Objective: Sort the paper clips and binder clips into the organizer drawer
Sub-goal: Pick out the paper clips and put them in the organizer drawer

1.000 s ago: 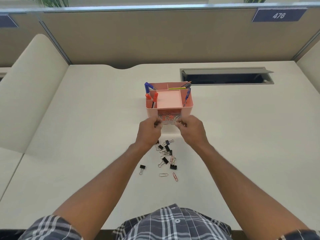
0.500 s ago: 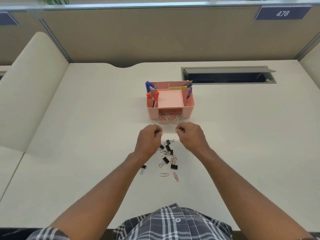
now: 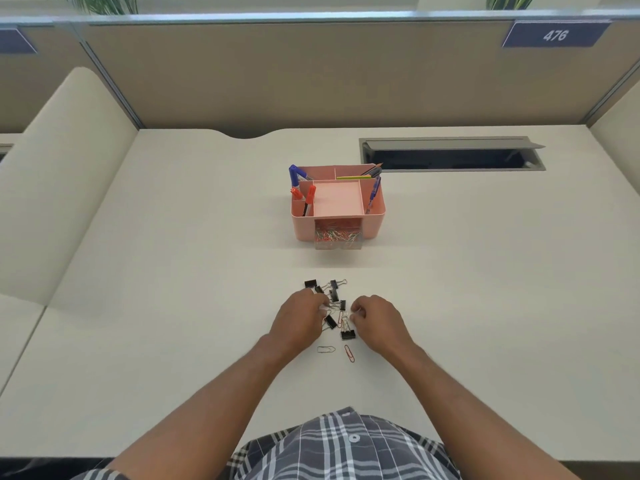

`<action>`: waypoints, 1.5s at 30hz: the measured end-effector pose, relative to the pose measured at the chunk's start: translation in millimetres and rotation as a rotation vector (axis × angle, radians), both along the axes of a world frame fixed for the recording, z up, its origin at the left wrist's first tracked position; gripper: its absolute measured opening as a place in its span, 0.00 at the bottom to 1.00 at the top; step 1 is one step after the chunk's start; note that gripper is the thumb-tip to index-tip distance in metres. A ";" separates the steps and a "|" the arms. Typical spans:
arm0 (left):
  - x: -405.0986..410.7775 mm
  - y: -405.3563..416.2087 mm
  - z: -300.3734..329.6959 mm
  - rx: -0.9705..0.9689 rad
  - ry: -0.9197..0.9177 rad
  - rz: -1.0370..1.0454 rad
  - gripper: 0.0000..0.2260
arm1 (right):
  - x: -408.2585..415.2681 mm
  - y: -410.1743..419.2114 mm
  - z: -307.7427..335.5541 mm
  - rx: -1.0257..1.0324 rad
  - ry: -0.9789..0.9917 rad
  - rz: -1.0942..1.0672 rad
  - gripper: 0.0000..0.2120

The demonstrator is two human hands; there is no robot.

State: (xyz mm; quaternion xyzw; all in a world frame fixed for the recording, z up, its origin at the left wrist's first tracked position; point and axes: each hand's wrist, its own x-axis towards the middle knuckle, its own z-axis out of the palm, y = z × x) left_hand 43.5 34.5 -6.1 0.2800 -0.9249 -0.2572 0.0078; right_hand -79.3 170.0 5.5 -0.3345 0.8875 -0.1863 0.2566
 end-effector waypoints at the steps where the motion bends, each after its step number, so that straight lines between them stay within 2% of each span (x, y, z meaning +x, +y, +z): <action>1: -0.4 -0.3 0.1 -0.006 -0.003 -0.007 0.07 | -0.7 0.0 -0.4 -0.003 -0.005 -0.003 0.07; 13: 3.2 -2.4 -2.8 -0.093 -0.024 -0.140 0.05 | -4.8 1.8 -2.6 -0.026 -0.079 -0.045 0.09; 18: 3.0 -2.7 0.1 -0.051 -0.004 -0.095 0.05 | -7.1 2.8 -2.8 -0.035 -0.074 -0.028 0.09; 23: 5.3 -5.2 5.8 0.123 0.014 0.029 0.04 | -5.0 3.9 -4.3 -0.063 0.008 0.179 0.11; 27: 8.2 -5.6 5.3 0.099 0.004 0.038 0.06 | -4.1 6.4 -7.5 -0.075 0.074 0.330 0.16; 33: 12.4 -4.6 -0.9 0.063 0.003 -0.012 0.05 | -8.9 6.2 -9.0 -0.103 0.134 0.316 0.07; 45: 8.9 -3.2 -3.7 0.000 0.006 -0.059 0.05 | -16.5 5.1 -5.0 0.036 0.078 0.300 0.03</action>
